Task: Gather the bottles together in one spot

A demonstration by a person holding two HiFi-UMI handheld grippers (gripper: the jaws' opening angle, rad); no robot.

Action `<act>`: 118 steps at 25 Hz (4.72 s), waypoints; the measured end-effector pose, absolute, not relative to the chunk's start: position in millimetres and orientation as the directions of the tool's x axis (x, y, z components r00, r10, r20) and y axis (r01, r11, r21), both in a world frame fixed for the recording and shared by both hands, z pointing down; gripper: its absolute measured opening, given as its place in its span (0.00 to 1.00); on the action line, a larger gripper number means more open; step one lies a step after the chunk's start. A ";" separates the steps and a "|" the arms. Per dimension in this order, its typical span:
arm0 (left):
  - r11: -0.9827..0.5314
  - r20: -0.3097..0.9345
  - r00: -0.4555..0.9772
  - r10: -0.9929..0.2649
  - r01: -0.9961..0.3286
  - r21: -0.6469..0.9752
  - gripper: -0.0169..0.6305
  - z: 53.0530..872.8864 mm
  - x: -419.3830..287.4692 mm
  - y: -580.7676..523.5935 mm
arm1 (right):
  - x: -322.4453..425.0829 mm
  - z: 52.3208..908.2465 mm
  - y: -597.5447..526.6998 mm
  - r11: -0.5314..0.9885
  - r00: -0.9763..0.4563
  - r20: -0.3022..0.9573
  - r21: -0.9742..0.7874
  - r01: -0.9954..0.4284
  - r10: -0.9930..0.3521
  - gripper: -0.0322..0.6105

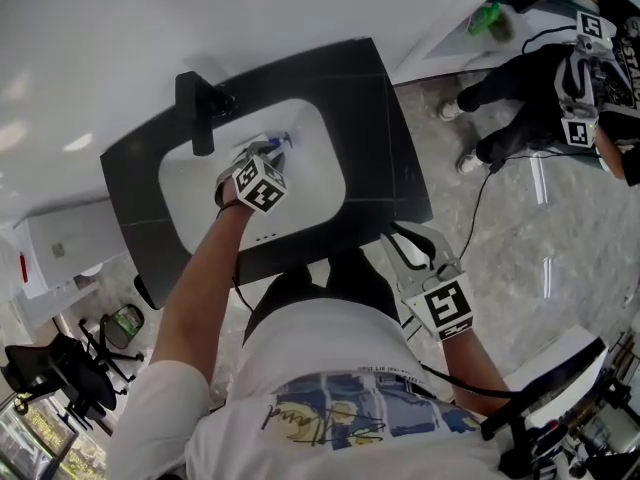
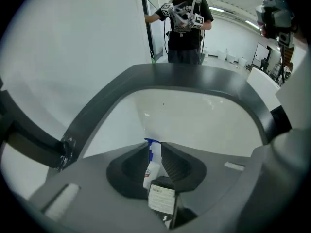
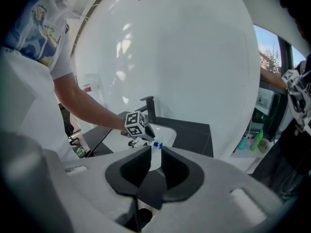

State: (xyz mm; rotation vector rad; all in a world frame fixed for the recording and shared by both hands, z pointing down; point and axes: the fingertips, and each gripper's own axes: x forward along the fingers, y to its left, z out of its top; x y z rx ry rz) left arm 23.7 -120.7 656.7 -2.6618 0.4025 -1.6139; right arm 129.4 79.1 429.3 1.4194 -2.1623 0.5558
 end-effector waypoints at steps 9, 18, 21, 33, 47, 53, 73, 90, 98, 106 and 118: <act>-0.979 0.934 0.296 -0.200 -0.106 -0.176 0.18 710.6 34.4 -146.0 | 161.2 445.2 71.9 0.381 -0.352 0.635 -0.097 -0.920 -0.688 0.15; -0.989 0.967 0.210 -0.145 -0.025 -0.143 0.19 750.2 35.6 -147.1 | 184.2 459.2 73.0 0.360 -0.342 0.657 -0.114 -0.926 -0.672 0.15; -0.992 0.972 0.197 -0.126 -0.015 -0.125 0.19 757.6 39.6 -150.4 | 188.6 463.9 74.0 0.349 -0.339 0.666 -0.126 -0.929 -0.664 0.15; -0.985 0.940 0.296 -0.171 -0.061 -0.160 0.15 746.4 17.5 -152.1 | 158.5 483.2 63.1 0.325 -0.338 0.647 -0.146 -0.934 -0.683 0.15; -0.817 0.655 0.576 -0.489 -0.565 -0.112 0.14 583.5 72.0 -171.3 | 189.4 427.7 57.9 0.395 -0.351 0.635 -0.078 -0.915 -0.688 0.15; -0.712 0.522 0.592 -0.614 -0.701 -0.044 0.14 519.7 45.1 -194.5 | 150.5 443.2 46.5 0.431 -0.391 0.609 -0.088 -0.898 -0.691 0.15; -0.339 0.297 0.350 -0.888 -0.937 0.090 0.14 451.0 41.4 -299.6 | 201.6 446.3 53.4 0.444 -0.392 0.636 -0.085 -0.892 -0.665 0.15; -0.321 0.265 0.318 -0.910 -0.946 0.035 0.20 470.5 46.8 -296.9 | 214.9 457.7 47.8 0.483 -0.433 0.645 -0.112 -0.869 -0.630 0.15; -0.357 0.281 0.340 -0.897 -0.934 -0.012 0.31 476.3 40.0 -285.1 | 204.6 457.7 46.1 0.493 -0.442 0.644 -0.113 -0.863 -0.625 0.15; -0.471 0.333 0.440 -0.834 -0.882 -0.015 0.30 485.9 35.3 -221.7 | 174.3 446.6 35.4 0.532 -0.470 0.628 -0.104 -0.841 -0.620 0.15; -0.323 0.567 0.430 -0.702 -0.903 0.284 0.27 568.7 -52.3 -111.4 | 108.8 437.2 34.9 0.559 -0.482 0.630 -0.090 -0.824 -0.609 0.15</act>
